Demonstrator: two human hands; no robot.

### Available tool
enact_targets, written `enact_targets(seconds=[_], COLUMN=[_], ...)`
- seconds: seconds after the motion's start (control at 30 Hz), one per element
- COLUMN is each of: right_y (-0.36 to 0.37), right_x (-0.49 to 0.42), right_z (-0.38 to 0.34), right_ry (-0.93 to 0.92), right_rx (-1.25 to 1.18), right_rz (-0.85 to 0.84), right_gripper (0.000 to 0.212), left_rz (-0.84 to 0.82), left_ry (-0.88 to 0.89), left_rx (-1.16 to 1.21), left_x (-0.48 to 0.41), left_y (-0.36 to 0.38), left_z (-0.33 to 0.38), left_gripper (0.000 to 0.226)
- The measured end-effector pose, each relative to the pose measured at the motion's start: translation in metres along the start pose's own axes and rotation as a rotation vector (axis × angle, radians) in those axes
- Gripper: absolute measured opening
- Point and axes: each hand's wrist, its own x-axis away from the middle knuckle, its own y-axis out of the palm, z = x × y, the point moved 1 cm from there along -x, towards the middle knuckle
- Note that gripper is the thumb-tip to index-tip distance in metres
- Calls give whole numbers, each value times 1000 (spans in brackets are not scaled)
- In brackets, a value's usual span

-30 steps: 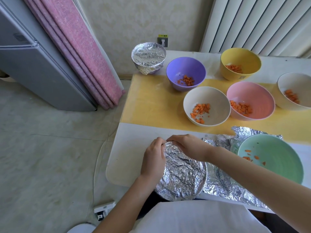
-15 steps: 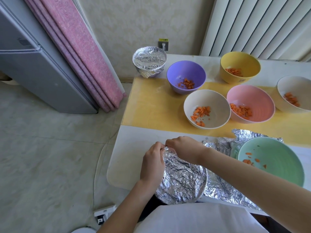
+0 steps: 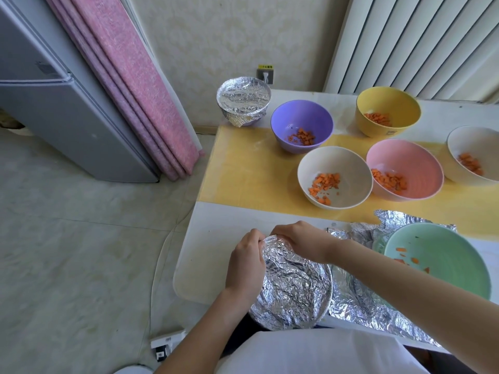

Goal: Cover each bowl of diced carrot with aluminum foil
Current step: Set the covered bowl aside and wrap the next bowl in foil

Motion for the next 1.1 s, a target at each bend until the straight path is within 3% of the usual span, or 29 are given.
enact_targets(seconds=[0.47,0.63,0.87,1.1], right_y=[3,-4,-3,-2], right_x=[9,4,3,-4], right_z=[10,12,7,0], right_ry=[49,179,236,58], right_rx=[-62,-207,-149,35], right_rz=[79,21,-56,-45], right_gripper=[32,34,44,27], left_rz=[-49,-45,-43,-57], left_ry=[-9,12,26,20], left_rx=[-27,-34,-30,-36], left_x=[-6,-6,-6,-8], left_y=[-4,-5,-7,-4], left_z=[3,4,5,5], left_gripper=[12,15,15,13])
